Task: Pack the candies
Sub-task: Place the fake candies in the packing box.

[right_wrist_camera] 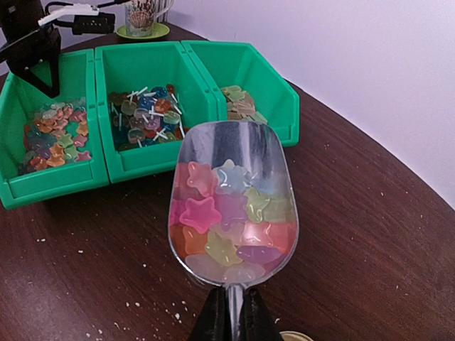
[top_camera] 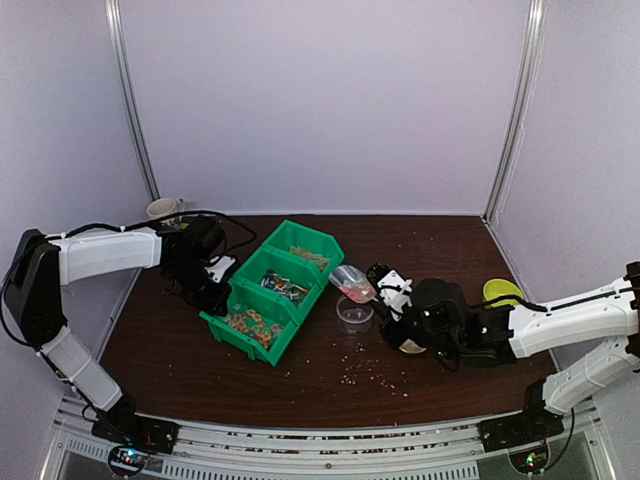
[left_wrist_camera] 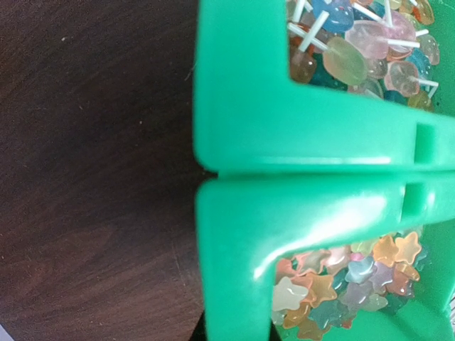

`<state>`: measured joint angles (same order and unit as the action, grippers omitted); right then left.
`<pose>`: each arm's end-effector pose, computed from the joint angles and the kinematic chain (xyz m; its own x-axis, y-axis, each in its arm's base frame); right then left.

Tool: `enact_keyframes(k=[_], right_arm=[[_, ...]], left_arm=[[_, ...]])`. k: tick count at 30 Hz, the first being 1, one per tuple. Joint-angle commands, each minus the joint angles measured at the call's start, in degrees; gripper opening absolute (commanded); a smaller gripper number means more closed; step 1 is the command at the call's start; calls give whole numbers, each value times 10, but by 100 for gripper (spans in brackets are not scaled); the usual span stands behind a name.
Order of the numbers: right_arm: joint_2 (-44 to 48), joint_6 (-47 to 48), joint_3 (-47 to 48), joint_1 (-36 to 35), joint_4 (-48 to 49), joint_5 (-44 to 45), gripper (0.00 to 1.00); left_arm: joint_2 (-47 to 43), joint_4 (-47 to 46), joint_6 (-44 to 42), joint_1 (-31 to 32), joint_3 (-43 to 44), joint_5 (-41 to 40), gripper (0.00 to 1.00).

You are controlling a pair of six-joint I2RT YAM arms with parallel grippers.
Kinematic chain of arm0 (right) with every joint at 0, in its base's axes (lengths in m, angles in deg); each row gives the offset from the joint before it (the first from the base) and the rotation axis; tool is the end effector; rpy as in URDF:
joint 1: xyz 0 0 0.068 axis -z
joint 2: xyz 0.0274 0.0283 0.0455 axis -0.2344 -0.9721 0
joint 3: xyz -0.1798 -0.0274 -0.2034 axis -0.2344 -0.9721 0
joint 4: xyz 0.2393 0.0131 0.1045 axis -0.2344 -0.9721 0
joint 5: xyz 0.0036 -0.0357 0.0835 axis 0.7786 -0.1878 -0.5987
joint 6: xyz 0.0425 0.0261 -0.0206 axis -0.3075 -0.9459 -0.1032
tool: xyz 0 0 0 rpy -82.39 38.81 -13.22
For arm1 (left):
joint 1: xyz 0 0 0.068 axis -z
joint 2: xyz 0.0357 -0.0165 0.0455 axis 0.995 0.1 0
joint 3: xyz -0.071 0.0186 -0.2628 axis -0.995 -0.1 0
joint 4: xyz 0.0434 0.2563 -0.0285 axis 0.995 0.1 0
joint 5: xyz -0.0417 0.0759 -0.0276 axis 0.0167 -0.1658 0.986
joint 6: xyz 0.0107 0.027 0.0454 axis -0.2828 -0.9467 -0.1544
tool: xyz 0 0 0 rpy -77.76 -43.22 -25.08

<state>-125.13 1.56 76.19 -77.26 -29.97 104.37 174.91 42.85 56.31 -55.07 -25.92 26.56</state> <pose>0.1343 0.2422 0.2173 -0.1978 -0.3825 -0.9025 -0.6828 0.7144 -0.1531 0.2589 -0.1479 0.2102 -0.9327 0.2482 -0.2616 0.2914 0.9461 -0.1414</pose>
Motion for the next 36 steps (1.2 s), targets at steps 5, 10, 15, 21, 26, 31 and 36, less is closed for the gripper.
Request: enact_keyframes(k=[5,10,15,21,26,31,36], right_arm=[[31,-41,38,25,-150,-22,0],[30,-64,65,35,-232,-34,0],[14,-71,102,37,-305,-47,0],[12,-77,130,37,-359,-53,0],[-5,-74,165,37,-416,-52,0],[-21,-74,184,37,-451,-51,0],[-35,-70,210,37,-485,-50,0]], left_arm=[[-44,-68,5,-3,41,23,0],[-45,-67,5,-4,42,19,0],[-44,-67,5,-3,42,19,0],[-43,-67,4,-4,42,19,0],[-43,-67,4,-3,43,18,0],[-44,-66,4,-4,43,16,0],[-44,-65,4,-3,44,16,0]])
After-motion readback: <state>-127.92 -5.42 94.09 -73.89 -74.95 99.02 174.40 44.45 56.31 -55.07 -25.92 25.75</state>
